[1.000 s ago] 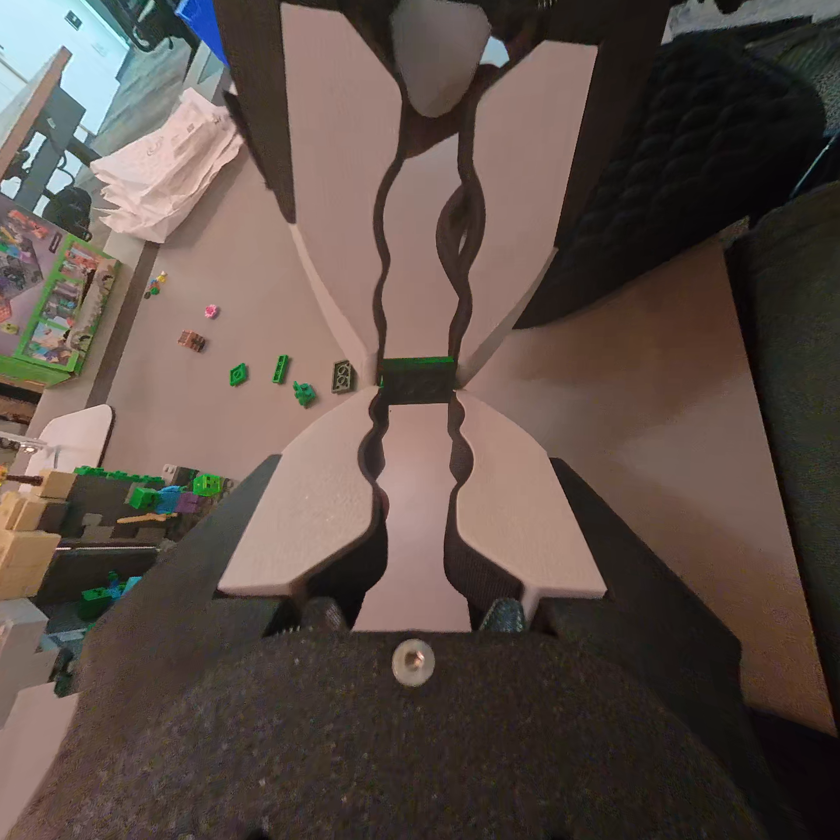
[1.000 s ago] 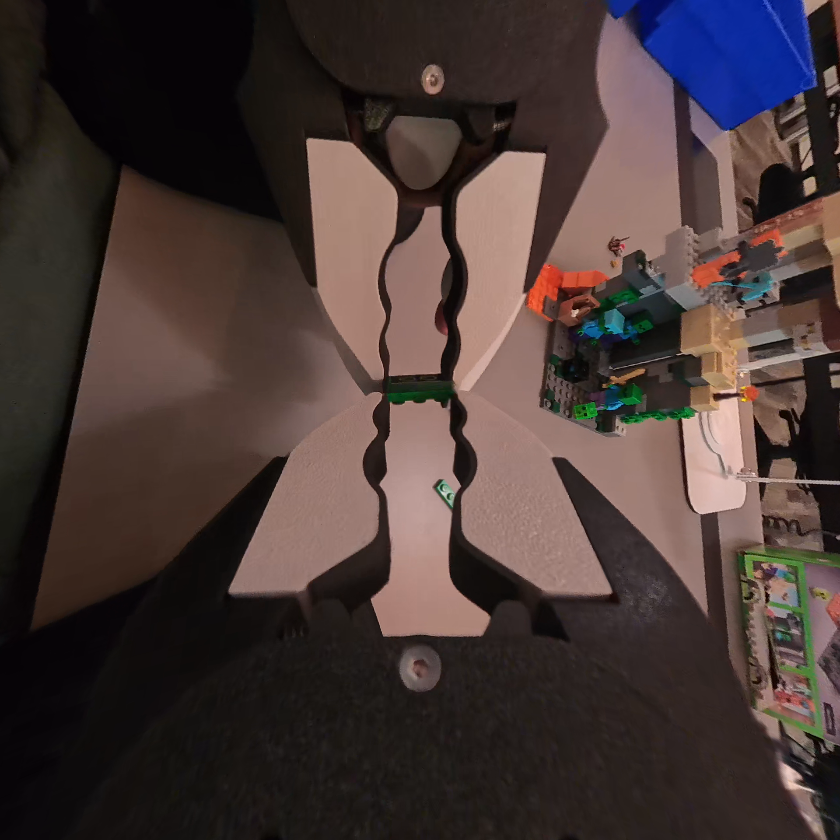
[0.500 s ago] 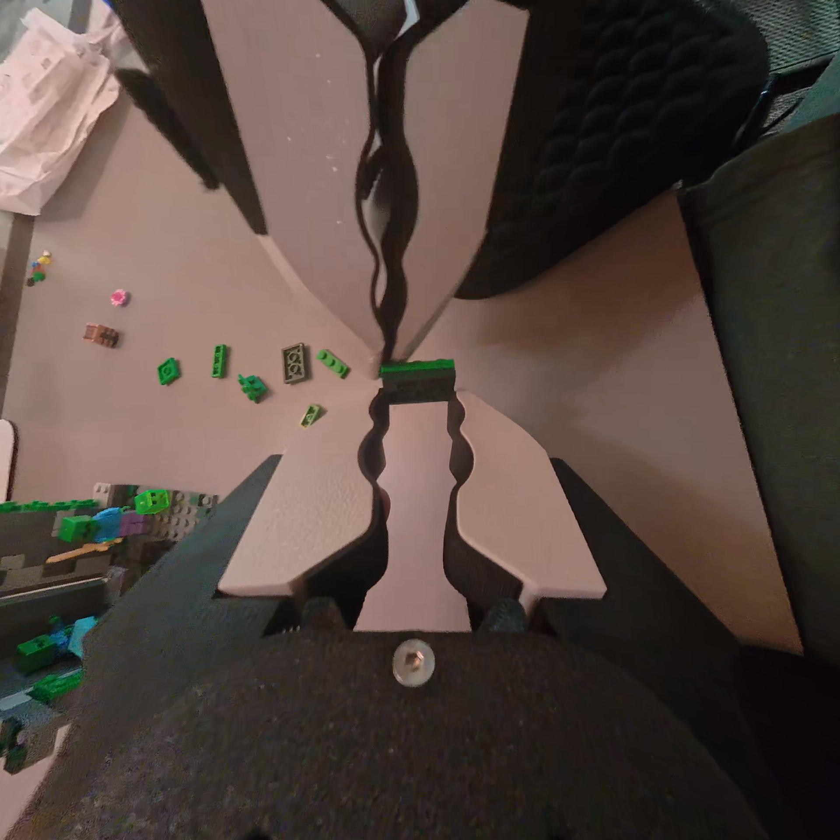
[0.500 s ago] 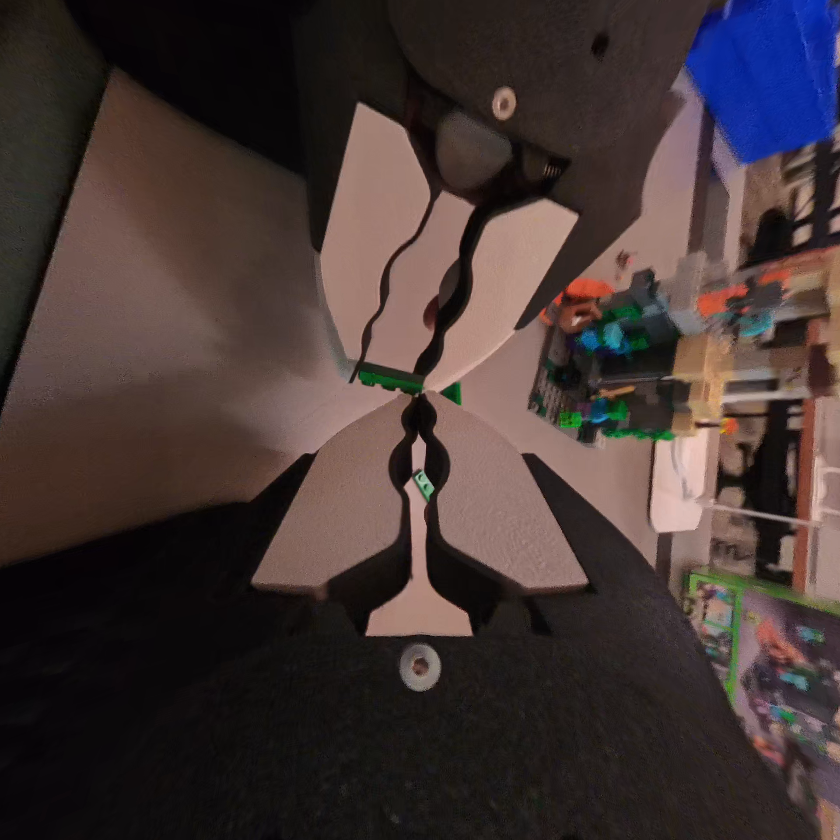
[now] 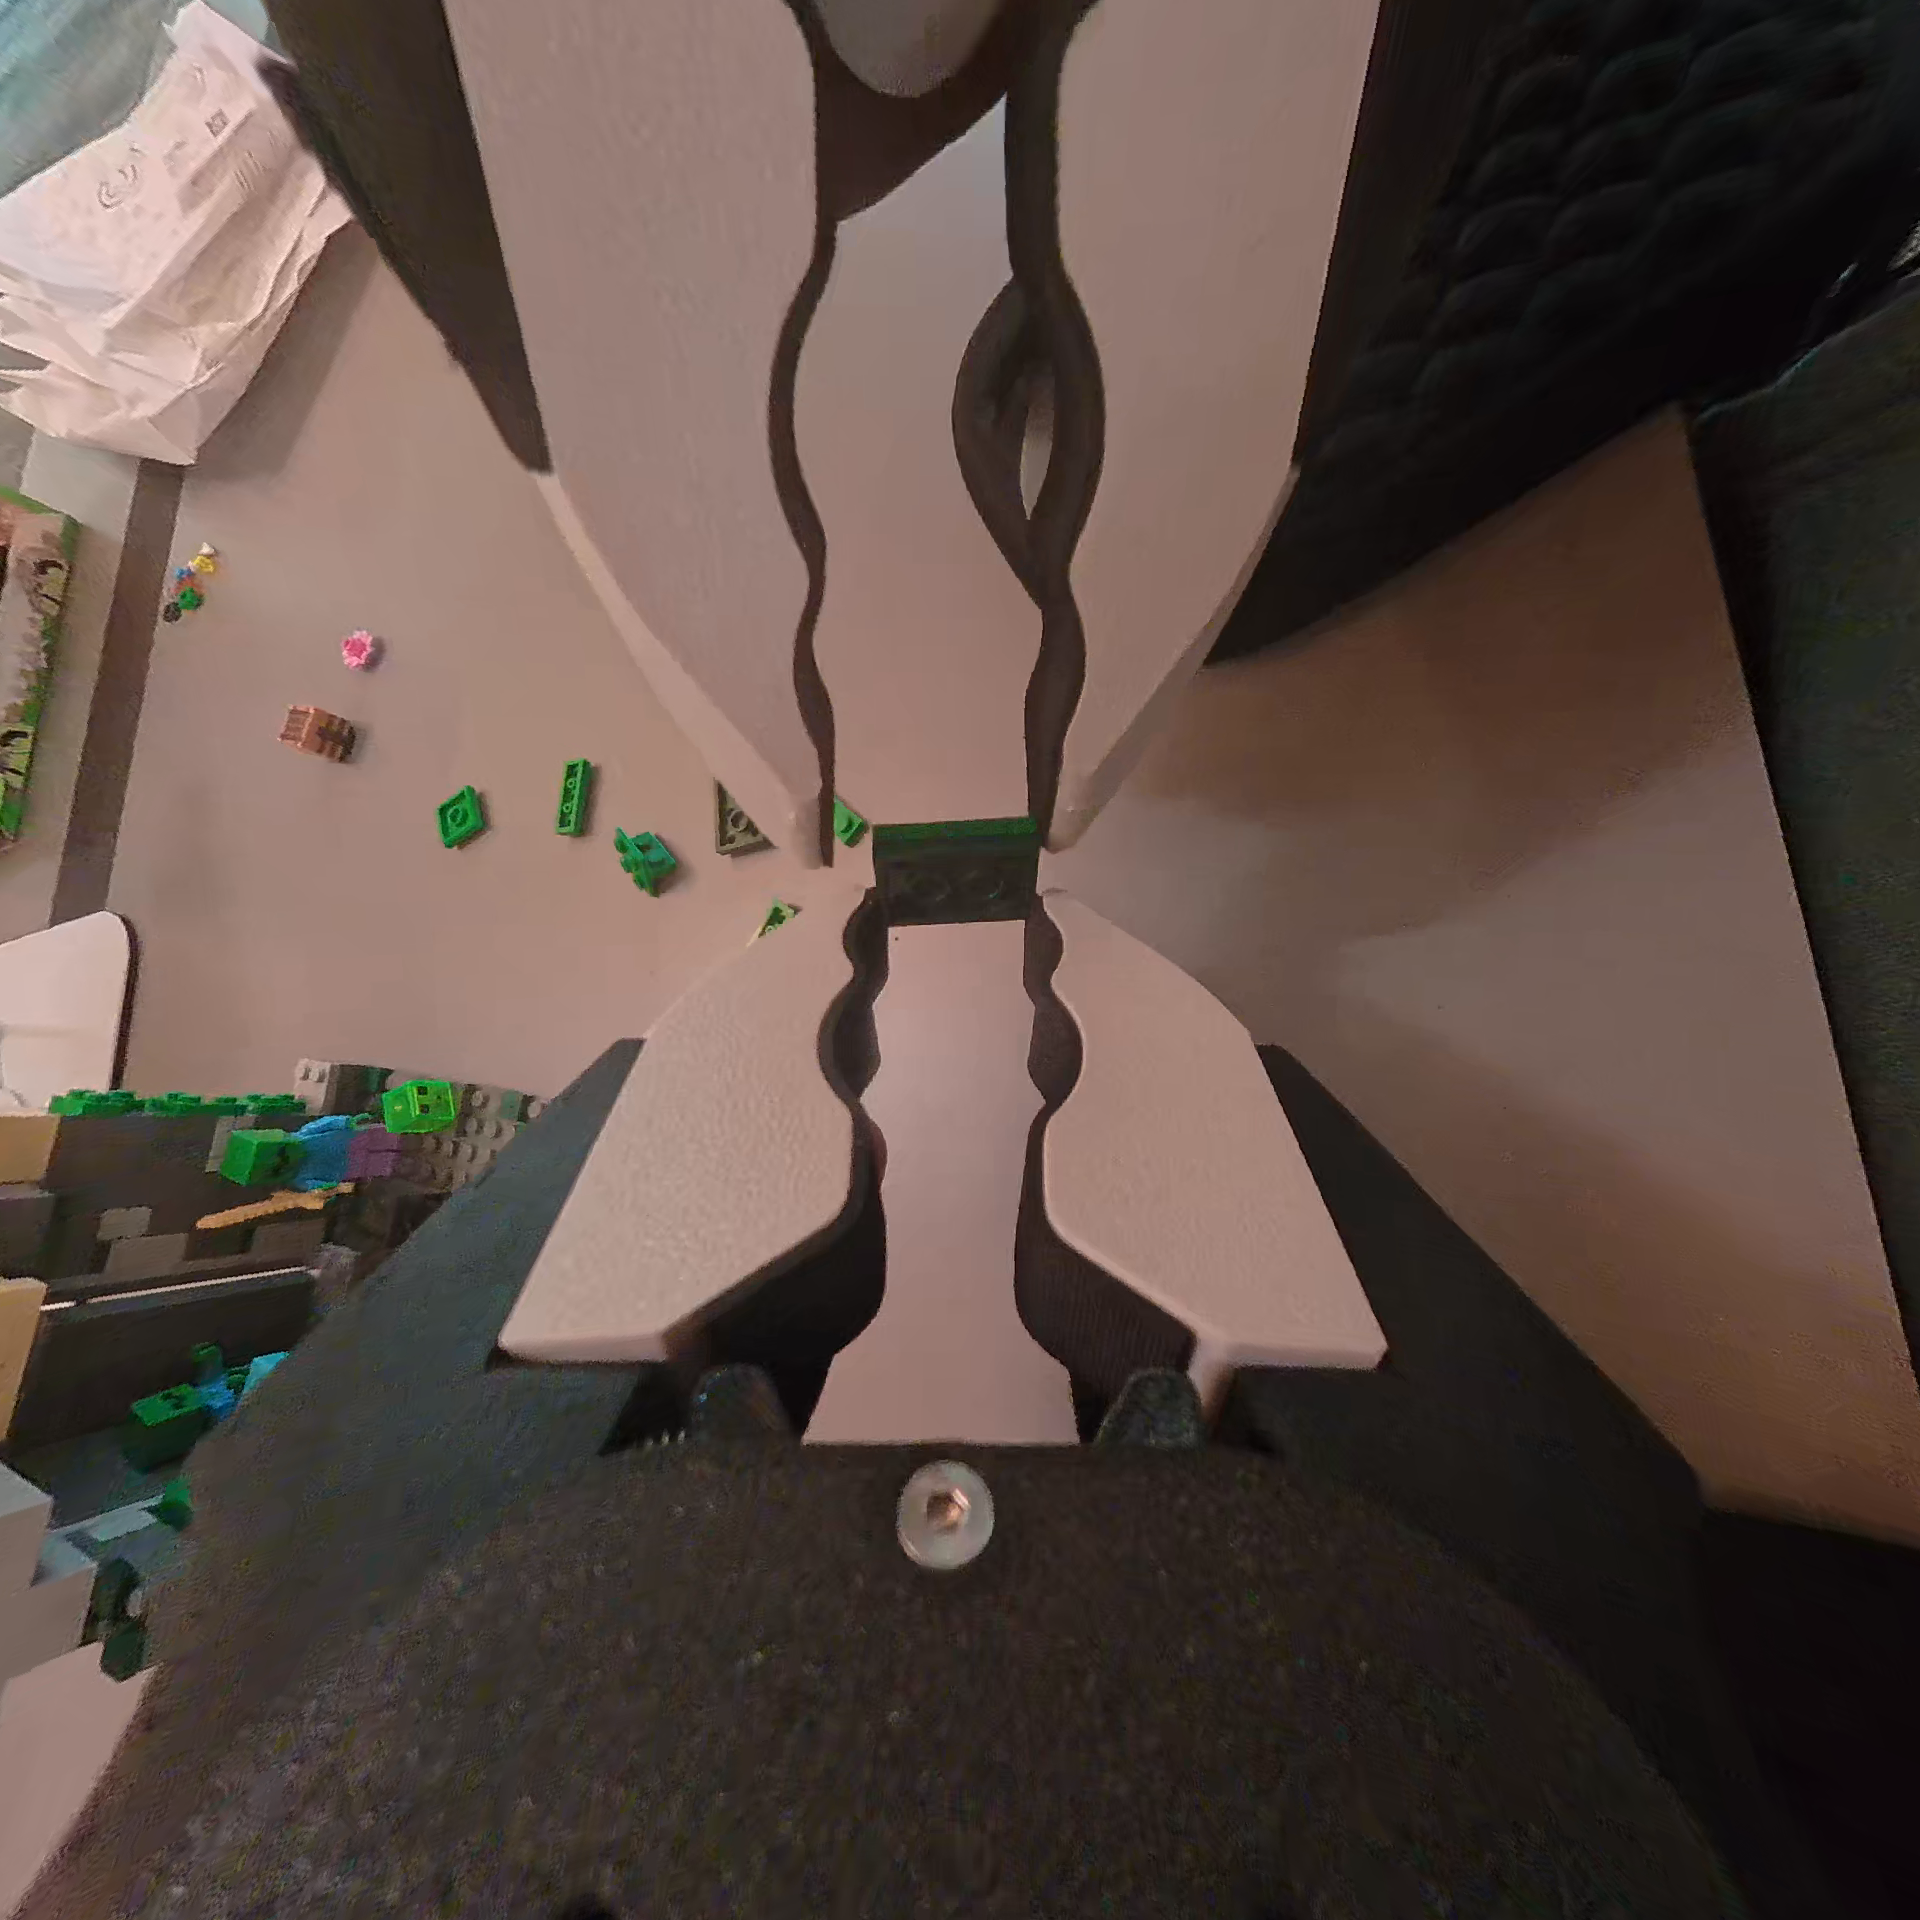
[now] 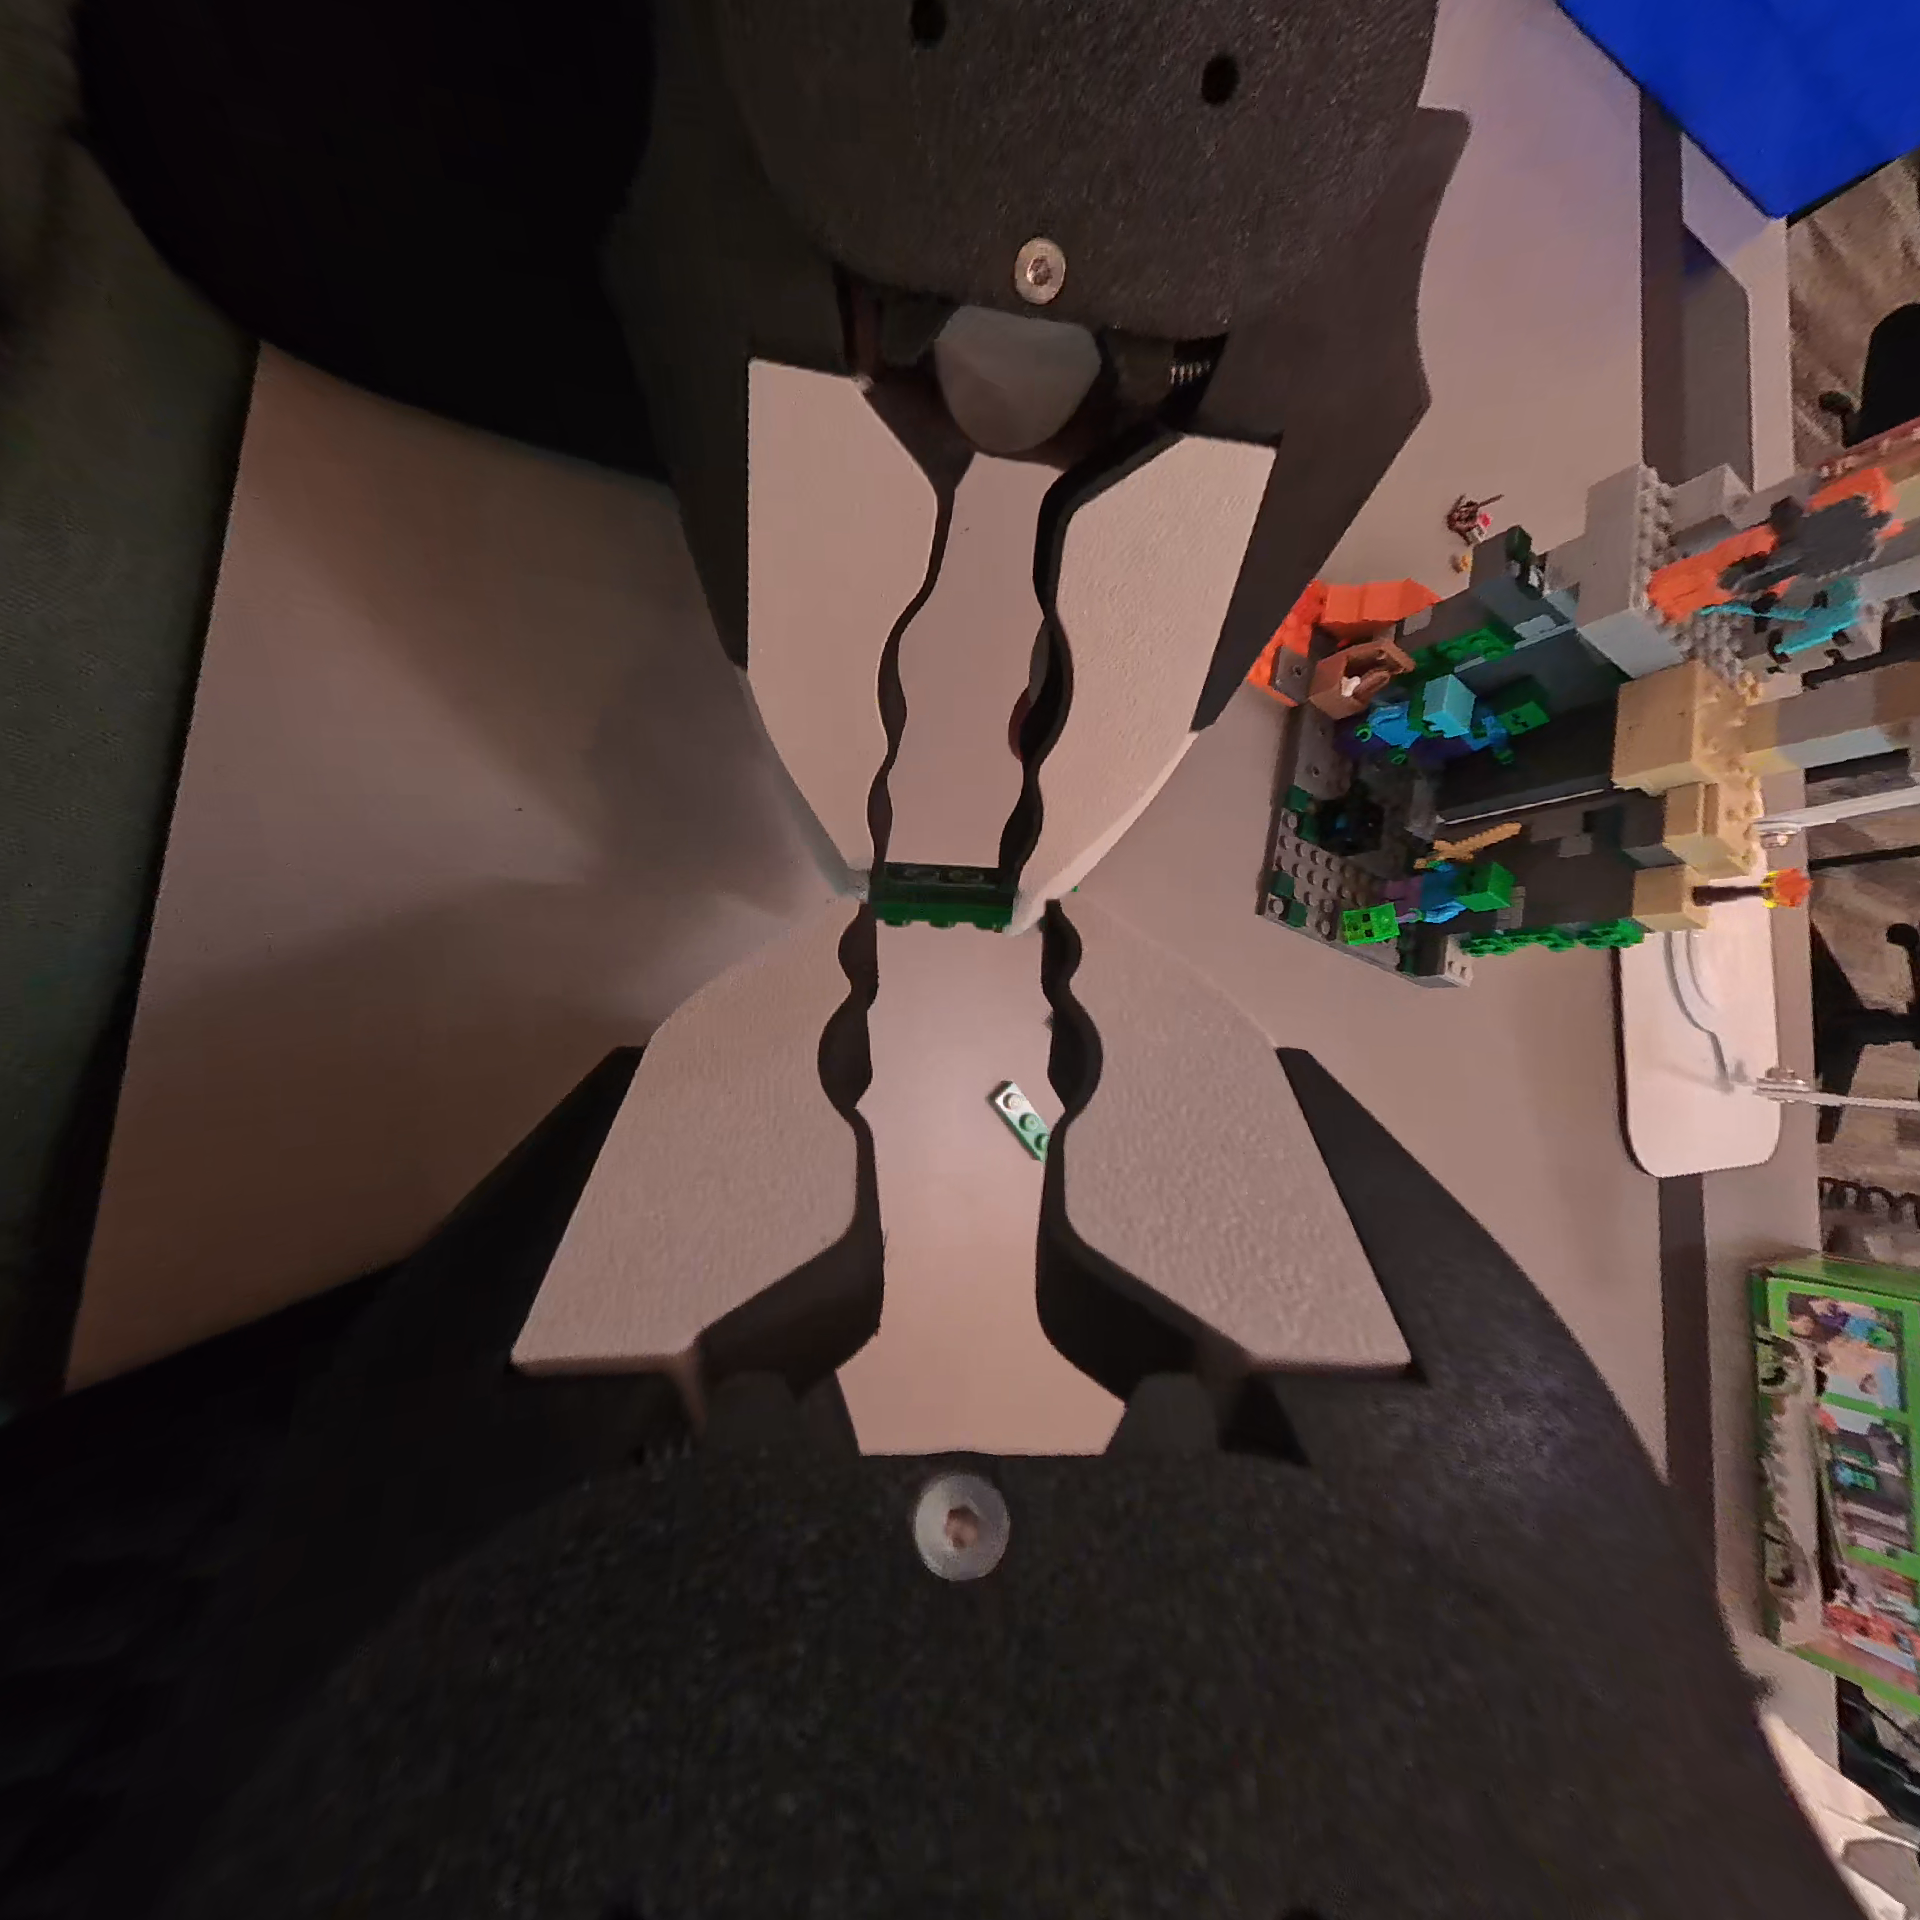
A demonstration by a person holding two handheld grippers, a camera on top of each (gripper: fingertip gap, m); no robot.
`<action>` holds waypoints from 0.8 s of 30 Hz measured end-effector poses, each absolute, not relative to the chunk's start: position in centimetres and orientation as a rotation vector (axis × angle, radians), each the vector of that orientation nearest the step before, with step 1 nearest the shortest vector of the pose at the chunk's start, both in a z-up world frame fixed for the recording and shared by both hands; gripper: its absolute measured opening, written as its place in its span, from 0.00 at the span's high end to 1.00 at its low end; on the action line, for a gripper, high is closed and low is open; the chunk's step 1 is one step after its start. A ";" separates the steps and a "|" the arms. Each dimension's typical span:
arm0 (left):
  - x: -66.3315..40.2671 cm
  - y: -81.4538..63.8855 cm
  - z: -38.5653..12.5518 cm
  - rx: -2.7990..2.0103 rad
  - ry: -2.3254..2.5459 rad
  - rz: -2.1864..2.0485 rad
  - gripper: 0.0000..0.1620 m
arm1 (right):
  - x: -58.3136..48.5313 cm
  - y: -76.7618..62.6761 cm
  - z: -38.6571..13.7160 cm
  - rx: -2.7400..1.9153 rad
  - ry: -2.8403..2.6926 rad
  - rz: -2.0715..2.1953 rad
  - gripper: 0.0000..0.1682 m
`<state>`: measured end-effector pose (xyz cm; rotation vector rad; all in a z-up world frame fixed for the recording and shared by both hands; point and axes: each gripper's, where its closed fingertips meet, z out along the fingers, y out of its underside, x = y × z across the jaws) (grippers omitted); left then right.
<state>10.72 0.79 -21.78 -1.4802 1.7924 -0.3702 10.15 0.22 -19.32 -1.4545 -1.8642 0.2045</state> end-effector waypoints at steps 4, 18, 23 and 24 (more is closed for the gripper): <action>10.9 0.8 -21.7 -1.476 1.781 -0.359 0.84 | 10.0 0.0 -19.5 -1.471 -1.856 0.236 0.84; 11.2 -0.2 -20.5 -1.518 1.645 -0.685 0.84 | 10.0 -0.6 -18.6 -1.558 -1.683 0.534 0.85; 11.1 -0.4 -19.5 -1.506 1.536 -0.810 0.84 | 10.0 -0.5 -17.8 -1.735 -1.461 0.892 0.85; 10.9 -0.1 -19.4 -1.490 1.523 -0.771 0.85 | 10.1 -0.4 -17.6 -1.785 -1.378 1.001 0.85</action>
